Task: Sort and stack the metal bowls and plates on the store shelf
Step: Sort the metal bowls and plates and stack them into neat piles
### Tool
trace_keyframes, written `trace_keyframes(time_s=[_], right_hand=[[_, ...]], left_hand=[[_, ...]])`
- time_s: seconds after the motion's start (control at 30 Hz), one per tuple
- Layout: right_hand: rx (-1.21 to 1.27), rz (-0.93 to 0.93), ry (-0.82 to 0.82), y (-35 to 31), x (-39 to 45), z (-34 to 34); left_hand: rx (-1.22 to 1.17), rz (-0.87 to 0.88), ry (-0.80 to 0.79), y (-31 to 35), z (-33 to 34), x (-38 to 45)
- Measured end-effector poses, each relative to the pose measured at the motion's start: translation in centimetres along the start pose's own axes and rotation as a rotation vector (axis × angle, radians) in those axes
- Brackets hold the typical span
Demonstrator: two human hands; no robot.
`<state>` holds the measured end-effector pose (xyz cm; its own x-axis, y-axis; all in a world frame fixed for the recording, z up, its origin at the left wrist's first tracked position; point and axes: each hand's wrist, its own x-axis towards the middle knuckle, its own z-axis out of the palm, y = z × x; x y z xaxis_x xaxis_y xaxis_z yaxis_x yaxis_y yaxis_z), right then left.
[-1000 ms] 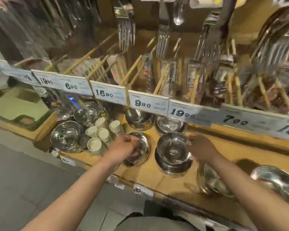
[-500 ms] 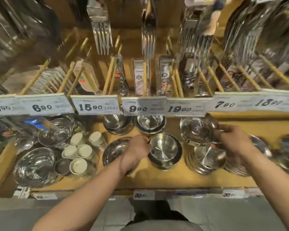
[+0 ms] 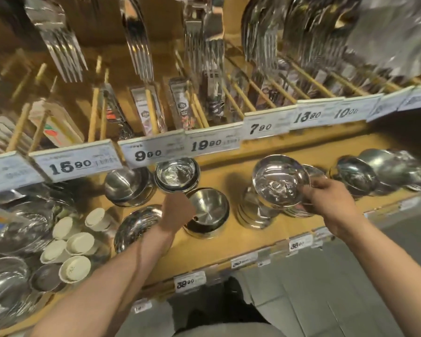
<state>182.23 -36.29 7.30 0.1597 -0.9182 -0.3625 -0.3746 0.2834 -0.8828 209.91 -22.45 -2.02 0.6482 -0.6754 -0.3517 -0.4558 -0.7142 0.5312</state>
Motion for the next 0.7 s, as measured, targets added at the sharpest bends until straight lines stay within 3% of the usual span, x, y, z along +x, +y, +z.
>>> trace_keyframes(time_s=[0.47, 0.6, 0.7], right_hand=[[0.071, 0.006, -0.012, 0.7, -0.3, -3.1], [0.084, 0.014, -0.068, 0.5, 1.3, -3.6], [0.085, 0.005, -0.116, 0.4, 2.9, -4.7]], left_hand=[[0.047, -0.062, 0.037, 1.4, -1.1, -0.1], [0.064, -0.093, -0.072, 2.2, -2.5, -0.1], [-0.06, -0.129, -0.074, 3.6, -4.0, -1.3]])
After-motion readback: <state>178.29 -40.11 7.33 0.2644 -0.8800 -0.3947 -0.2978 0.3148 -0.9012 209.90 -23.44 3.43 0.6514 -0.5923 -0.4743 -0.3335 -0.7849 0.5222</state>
